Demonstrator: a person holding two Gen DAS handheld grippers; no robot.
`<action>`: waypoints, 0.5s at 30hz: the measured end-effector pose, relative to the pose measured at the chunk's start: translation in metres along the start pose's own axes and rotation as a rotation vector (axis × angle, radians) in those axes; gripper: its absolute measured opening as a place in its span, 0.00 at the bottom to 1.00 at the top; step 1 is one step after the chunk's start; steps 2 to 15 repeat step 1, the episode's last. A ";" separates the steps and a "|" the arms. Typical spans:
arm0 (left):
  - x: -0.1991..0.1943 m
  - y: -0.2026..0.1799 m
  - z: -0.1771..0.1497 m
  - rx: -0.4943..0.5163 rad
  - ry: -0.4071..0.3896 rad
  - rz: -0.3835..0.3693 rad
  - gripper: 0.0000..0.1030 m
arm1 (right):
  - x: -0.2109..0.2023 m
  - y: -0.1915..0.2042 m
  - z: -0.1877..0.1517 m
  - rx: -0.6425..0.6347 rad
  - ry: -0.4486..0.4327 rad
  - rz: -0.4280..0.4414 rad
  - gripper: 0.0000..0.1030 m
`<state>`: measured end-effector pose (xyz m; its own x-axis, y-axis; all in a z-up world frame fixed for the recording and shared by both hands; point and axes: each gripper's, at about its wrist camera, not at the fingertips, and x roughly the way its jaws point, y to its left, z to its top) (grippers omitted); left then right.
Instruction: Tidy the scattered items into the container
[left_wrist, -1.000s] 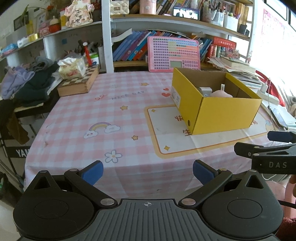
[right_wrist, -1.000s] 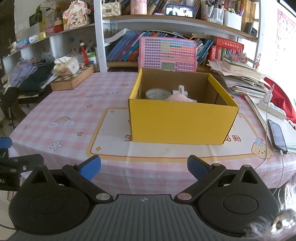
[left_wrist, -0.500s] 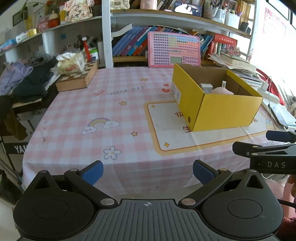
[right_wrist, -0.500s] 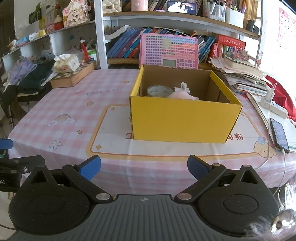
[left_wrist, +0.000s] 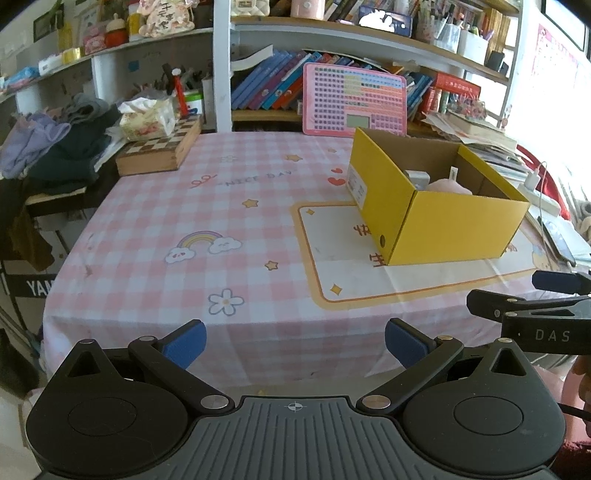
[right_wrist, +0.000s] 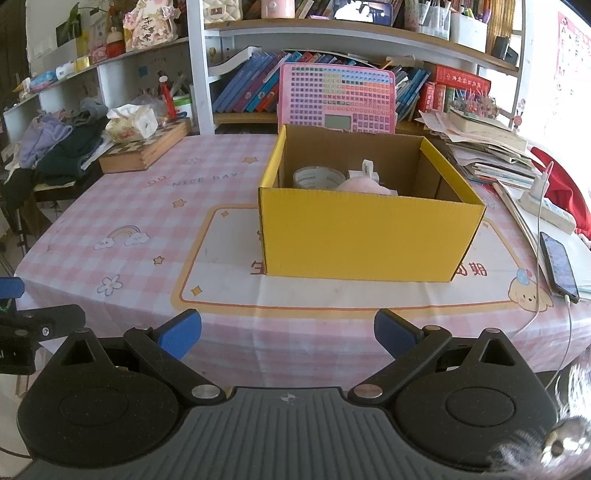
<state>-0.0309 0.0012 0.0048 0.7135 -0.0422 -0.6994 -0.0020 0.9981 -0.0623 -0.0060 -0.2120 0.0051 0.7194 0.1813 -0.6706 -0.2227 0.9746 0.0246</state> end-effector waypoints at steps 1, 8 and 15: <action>0.001 0.000 0.001 -0.002 0.000 -0.001 1.00 | 0.001 0.000 0.000 0.001 0.002 0.000 0.98; 0.001 0.000 0.001 -0.002 0.000 -0.001 1.00 | 0.001 0.000 0.000 0.001 0.002 0.000 0.98; 0.001 0.000 0.001 -0.002 0.000 -0.001 1.00 | 0.001 0.000 0.000 0.001 0.002 0.000 0.98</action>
